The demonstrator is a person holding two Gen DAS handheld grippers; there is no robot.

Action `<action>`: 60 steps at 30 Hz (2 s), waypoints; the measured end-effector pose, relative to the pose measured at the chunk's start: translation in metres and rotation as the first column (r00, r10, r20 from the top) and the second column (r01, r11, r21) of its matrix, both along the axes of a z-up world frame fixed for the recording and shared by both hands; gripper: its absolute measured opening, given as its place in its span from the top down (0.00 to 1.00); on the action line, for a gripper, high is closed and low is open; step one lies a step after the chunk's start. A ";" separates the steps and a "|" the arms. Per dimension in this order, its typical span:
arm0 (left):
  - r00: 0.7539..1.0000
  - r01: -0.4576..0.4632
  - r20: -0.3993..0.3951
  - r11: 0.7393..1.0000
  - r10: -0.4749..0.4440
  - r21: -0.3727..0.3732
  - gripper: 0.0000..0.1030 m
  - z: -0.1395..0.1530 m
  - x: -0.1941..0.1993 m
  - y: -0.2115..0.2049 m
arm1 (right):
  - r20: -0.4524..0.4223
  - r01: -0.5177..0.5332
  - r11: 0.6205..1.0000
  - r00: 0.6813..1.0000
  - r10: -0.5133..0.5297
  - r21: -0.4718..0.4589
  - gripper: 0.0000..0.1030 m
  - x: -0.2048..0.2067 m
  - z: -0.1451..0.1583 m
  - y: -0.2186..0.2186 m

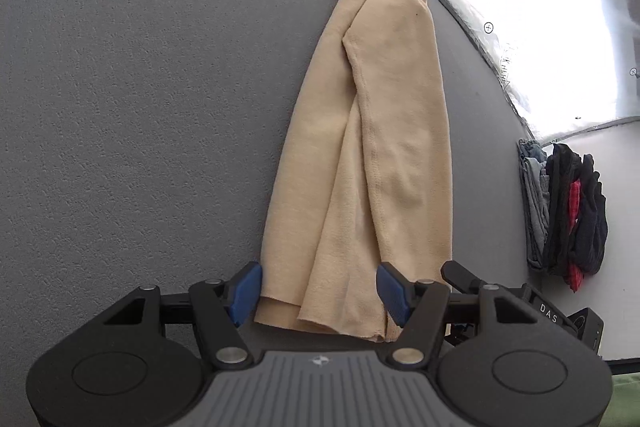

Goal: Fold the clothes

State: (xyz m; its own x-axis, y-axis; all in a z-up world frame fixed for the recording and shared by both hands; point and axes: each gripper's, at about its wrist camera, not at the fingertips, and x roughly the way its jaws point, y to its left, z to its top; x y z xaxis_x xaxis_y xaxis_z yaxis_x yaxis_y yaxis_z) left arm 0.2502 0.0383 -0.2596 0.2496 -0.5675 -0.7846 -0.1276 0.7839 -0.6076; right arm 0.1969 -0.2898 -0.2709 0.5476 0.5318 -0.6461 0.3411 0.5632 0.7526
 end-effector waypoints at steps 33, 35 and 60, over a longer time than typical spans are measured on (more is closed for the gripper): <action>0.959 0.057 0.272 0.995 -0.079 0.085 0.90 0.124 -0.042 -0.006 | 0.204 -0.021 0.977 0.979 -0.023 0.210 0.92 -0.048 0.059 -0.007; 0.953 0.051 0.295 0.996 -0.070 0.073 0.90 0.139 -0.049 -0.005 | 0.211 0.003 0.968 0.976 -0.058 0.250 0.92 -0.055 0.067 -0.011; 0.948 -0.046 0.312 0.998 0.060 -0.052 0.90 0.150 0.034 0.003 | 0.140 0.129 0.884 0.967 -0.212 0.449 0.91 0.011 0.064 -0.025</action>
